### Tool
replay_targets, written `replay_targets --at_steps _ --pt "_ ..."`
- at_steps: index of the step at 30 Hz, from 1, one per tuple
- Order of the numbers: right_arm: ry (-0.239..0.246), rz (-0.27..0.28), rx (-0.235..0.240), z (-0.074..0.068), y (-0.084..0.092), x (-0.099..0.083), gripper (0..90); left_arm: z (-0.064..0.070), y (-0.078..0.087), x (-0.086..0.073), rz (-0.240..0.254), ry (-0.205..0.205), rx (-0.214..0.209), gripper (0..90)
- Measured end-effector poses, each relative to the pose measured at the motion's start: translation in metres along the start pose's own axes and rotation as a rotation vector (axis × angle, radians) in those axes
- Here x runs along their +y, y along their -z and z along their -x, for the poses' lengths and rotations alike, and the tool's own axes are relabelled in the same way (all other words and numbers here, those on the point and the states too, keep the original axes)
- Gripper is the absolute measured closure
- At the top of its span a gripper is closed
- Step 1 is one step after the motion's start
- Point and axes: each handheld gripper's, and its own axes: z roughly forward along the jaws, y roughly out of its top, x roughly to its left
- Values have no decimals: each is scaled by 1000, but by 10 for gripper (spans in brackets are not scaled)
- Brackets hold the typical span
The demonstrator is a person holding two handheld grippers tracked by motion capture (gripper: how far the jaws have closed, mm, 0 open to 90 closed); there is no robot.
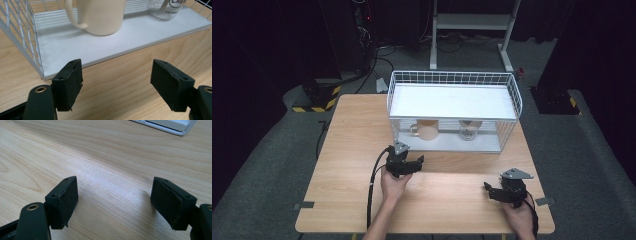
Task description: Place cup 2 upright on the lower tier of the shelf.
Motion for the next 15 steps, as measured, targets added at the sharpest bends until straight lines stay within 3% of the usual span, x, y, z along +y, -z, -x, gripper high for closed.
replay_targets --at_steps 15 --pt "1 0 0 0 0 0 224 -4 21 -18 18 10 -10 229"
